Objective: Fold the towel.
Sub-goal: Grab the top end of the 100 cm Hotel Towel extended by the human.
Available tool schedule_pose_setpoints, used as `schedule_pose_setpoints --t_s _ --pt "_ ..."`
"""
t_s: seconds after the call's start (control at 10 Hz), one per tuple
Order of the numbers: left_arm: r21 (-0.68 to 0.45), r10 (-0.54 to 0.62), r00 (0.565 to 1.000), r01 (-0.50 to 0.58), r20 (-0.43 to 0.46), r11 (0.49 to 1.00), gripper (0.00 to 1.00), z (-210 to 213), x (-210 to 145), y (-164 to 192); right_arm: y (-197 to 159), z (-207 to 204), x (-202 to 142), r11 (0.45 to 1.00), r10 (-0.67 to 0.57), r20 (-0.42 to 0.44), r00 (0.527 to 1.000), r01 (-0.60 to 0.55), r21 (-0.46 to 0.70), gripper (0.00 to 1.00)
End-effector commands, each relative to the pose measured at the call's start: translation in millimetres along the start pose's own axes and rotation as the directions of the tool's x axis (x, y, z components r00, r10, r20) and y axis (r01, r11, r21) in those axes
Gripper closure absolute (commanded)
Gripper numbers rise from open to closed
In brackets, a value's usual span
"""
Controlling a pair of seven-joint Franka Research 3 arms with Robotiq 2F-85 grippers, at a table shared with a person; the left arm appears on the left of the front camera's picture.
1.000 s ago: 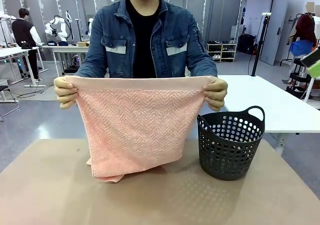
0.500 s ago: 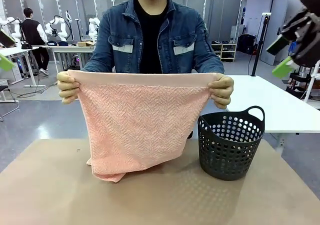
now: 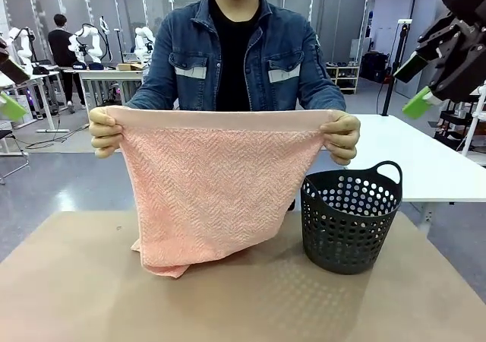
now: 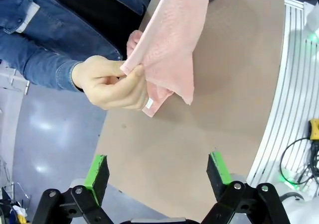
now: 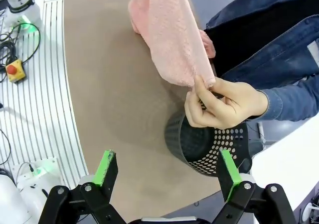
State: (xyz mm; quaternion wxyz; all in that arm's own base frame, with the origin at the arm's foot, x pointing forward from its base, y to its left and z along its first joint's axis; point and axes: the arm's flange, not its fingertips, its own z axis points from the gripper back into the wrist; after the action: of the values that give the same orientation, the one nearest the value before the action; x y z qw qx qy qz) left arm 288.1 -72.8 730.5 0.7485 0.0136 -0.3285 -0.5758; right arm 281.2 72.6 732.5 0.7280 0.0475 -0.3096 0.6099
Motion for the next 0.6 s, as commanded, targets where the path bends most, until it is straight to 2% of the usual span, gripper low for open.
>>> schedule_pose_setpoints --t_s 0.0,0.1,0.2,0.3,0.5 --pt "-0.001 0.001 1.0 -0.001 -0.003 1.0 0.0 -1.8 -0.3 -0.2 0.6 -1.3 1.8 1.0 -0.002 -0.004 1.0 0.002 -0.002 0.0" --pt "0.047 -0.079 0.996 0.081 -0.041 0.996 0.0 1.6 22.1 0.4 1.2 -6.0 27.2 0.993 0.114 -0.023 0.993 -0.114 0.006 0.0" --pt "0.059 -0.14 0.989 0.143 -0.055 0.988 0.0 -3.1 55.4 4.7 -1.2 -16.5 58.7 0.987 0.156 -0.084 0.984 -0.158 -0.013 0.0" --pt "0.065 -0.191 0.975 0.199 -0.117 0.978 0.0 -12.2 82.8 6.9 0.0 -25.4 86.7 0.976 0.211 -0.14 0.967 -0.216 -0.022 0.0" --pt "0.04 -0.249 0.955 0.258 -0.159 0.965 0.0 -25.9 118.8 10.7 -9.3 -38.0 115.8 0.969 0.239 -0.2 0.95 -0.248 -0.02 0.0"
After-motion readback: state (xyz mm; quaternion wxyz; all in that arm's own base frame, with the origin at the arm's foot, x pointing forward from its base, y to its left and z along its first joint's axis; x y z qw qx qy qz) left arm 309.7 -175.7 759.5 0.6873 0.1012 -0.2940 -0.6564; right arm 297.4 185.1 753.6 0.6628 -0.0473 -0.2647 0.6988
